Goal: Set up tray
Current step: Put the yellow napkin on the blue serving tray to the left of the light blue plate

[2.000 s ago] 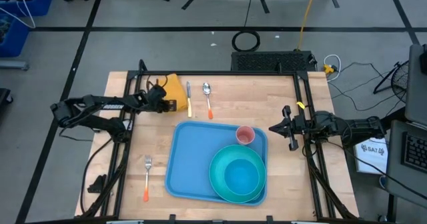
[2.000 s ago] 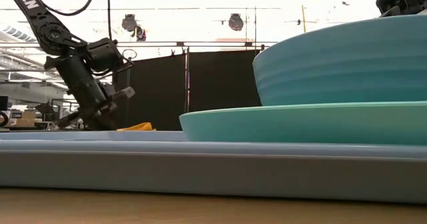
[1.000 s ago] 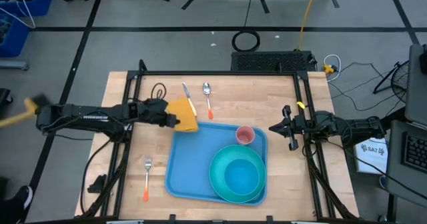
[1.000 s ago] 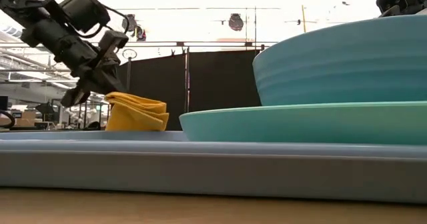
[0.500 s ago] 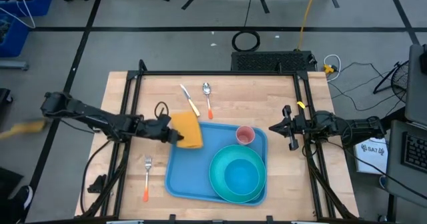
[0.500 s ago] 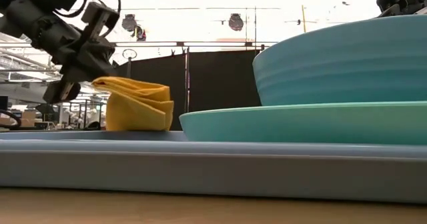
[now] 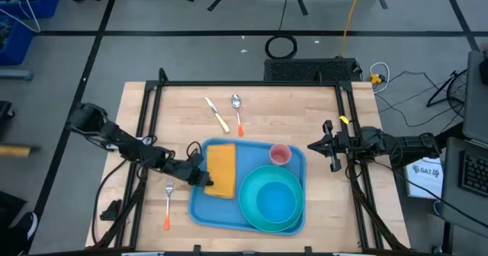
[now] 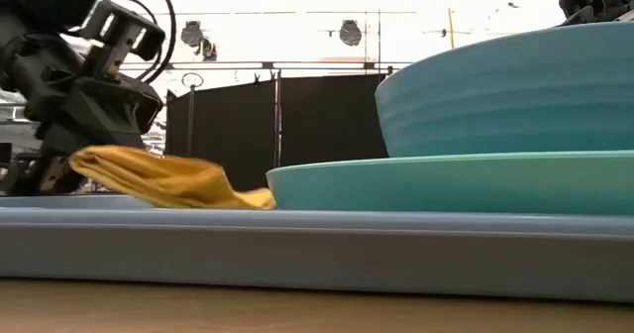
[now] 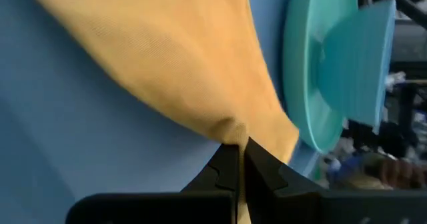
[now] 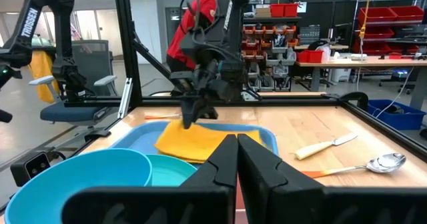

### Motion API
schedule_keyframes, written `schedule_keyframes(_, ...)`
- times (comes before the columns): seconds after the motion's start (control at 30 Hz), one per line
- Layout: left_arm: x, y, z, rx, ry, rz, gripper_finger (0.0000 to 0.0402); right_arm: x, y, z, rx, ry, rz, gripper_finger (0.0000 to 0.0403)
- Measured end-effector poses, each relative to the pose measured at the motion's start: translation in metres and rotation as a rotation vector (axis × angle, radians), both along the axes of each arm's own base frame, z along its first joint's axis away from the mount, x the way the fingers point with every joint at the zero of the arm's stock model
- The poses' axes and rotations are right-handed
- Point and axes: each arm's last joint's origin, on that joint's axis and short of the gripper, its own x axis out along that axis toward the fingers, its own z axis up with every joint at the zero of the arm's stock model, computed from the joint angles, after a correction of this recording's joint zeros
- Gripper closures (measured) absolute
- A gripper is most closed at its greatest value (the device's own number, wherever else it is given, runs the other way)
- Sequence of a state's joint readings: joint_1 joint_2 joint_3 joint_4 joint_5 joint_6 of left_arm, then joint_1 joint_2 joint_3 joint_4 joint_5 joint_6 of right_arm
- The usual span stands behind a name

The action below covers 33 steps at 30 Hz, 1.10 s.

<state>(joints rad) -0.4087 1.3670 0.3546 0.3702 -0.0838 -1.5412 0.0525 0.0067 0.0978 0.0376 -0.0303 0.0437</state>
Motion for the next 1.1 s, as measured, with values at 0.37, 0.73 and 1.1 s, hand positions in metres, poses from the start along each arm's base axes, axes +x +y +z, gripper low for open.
schedule_keyframes(0.37,-0.015,-0.023,-0.013,-0.111,0.139,0.077,0.0398,0.000,0.000,0.000,0.001,0.000,0.001,0.0398)
schedule_keyframes(0.73,-0.019,-0.023,-0.019,-0.002,0.146,0.296,0.0398,0.000,0.000,0.000,0.001,0.001,0.001,0.0399)
schedule_keyframes(1.1,0.019,-0.049,-0.013,-0.040,0.139,0.228,0.0383,0.000,0.000,0.000,-0.001,0.001,0.001,0.0399)
